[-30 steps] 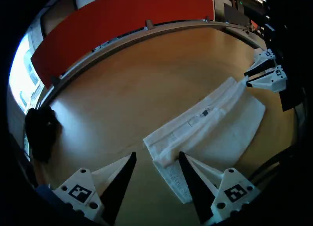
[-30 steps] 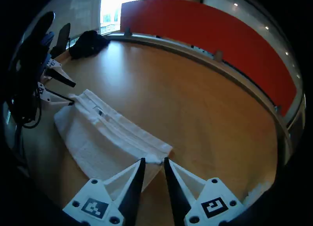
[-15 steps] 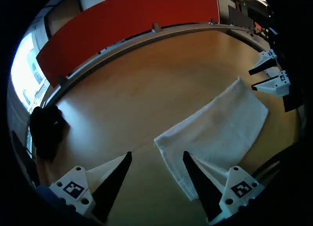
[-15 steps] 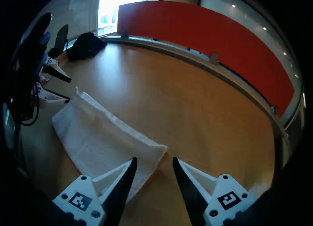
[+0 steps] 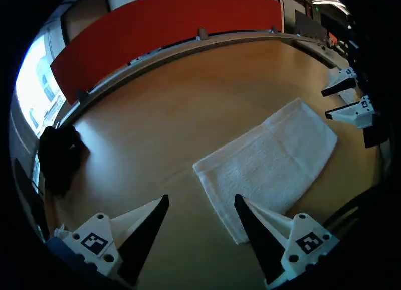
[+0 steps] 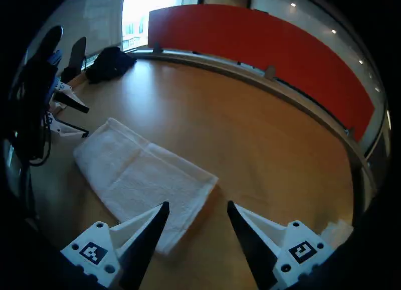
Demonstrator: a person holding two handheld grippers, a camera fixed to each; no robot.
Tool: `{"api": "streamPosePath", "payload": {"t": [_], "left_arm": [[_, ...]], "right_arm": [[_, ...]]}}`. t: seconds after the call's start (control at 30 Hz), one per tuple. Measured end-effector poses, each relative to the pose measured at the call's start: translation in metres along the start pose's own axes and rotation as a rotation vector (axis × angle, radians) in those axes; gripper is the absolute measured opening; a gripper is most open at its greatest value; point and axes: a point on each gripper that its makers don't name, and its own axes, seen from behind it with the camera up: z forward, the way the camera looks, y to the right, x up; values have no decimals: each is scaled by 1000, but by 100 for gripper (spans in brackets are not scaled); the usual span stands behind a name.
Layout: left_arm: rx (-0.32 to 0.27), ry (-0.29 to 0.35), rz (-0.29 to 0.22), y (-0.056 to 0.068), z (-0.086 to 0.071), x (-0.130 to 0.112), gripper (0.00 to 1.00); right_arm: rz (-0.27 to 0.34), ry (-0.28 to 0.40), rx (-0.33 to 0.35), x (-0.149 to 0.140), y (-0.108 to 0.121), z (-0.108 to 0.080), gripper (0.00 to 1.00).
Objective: Fold towel
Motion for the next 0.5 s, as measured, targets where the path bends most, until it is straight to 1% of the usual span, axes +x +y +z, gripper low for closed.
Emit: {"api": "streamPosePath", "payload": {"t": [0.5], "left_arm": [[-4, -3, -58, 15, -33, -30, 97]], "right_arm": [[14, 19, -2, -18, -19, -37, 89]]}}
